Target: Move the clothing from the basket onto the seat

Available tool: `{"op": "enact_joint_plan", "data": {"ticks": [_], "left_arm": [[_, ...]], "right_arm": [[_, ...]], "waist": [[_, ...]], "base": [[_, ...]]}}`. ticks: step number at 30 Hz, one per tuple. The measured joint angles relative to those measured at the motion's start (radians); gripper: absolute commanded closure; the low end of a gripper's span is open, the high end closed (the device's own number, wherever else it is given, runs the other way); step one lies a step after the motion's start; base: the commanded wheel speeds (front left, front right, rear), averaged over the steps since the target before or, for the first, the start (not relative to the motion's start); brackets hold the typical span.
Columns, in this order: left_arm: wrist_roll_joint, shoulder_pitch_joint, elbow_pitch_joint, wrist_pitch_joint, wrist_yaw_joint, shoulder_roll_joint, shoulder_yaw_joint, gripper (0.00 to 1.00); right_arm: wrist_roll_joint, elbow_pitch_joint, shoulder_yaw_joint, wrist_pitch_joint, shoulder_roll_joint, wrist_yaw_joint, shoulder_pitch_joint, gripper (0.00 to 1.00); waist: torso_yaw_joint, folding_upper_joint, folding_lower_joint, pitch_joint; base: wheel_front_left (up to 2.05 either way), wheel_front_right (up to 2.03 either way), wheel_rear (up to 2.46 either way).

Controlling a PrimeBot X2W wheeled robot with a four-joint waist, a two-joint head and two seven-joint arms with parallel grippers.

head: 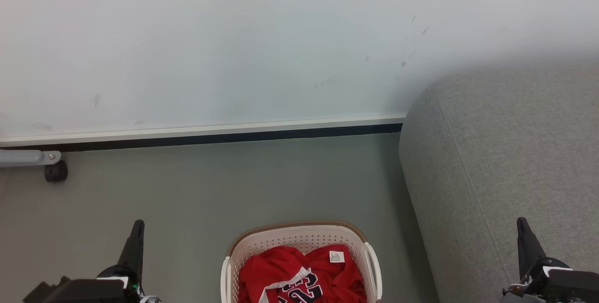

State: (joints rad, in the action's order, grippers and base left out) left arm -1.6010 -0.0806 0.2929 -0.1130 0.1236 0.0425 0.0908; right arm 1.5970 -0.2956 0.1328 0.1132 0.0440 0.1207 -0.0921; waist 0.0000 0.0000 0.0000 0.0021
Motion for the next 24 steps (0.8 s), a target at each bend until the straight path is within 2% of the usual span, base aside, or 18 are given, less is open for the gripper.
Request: {"op": "enact_joint_plan", "data": {"ticks": [24], "left_arm": [[0.0,0.0,0.0,0.0,0.0,0.0,0.0,1.0]], "right_arm": [[0.0,0.0,0.0,0.0,0.0,0.0,0.0,1.0]], "waist": [[0.0,0.0,0.0,0.0]], "base": [[0.0,0.0,0.0]]}}
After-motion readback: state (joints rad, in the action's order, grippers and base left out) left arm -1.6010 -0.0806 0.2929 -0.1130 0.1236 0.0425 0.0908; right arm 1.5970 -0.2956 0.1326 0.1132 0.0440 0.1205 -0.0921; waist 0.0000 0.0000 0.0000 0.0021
